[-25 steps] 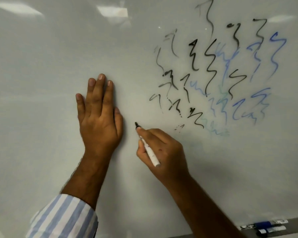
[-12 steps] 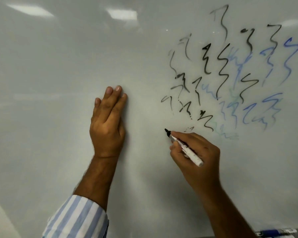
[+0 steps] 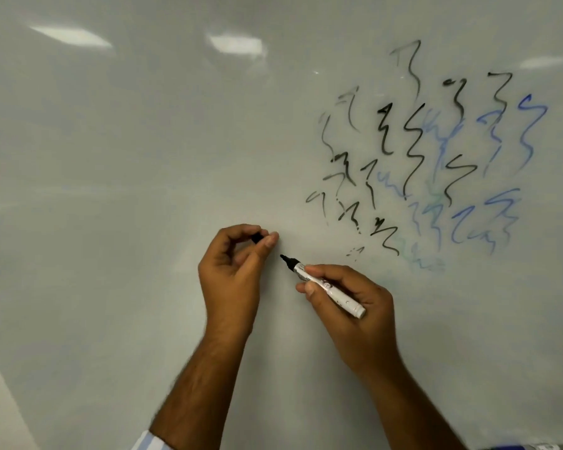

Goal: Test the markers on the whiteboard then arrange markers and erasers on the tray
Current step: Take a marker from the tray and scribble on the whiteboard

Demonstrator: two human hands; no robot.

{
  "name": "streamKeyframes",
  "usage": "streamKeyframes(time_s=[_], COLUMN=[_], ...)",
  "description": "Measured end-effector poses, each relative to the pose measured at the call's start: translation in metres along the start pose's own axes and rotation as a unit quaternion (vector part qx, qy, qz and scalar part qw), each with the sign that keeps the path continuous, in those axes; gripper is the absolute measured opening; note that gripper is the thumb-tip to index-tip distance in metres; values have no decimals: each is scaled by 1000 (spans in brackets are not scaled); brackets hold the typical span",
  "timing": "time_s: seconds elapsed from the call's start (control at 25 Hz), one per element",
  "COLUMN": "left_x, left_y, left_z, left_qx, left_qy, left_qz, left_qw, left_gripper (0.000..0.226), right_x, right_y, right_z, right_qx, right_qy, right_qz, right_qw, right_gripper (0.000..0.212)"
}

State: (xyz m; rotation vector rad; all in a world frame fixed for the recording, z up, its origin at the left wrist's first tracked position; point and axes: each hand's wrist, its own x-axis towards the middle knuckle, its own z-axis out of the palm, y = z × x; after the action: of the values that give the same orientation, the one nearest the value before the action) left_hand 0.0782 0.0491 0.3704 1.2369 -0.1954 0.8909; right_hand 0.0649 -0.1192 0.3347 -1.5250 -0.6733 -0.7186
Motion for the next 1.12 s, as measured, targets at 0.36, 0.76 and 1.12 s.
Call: streamKeyframes(time_s=[0.36,0.76,1.12], left_x=[-21,-78,-171], left_y=[1,-24,-69], left_z=[2,30,133], left_qx=[-137,-167,-207], left_qy=[-38,-89,-107], left_qz=[-224,-328,-432], left_qw=[964,925,871], left_gripper=[22,15,33], right_x=[-13,-48,-74], right_y=[4,23,35], right_z=[-1,-49,-159], right_qx=[-65,-100,-197], right_qy=[6,-3,65], right_qz=[-59,-48,-26], right_qw=[996,994,978], right_gripper=[22,24,10])
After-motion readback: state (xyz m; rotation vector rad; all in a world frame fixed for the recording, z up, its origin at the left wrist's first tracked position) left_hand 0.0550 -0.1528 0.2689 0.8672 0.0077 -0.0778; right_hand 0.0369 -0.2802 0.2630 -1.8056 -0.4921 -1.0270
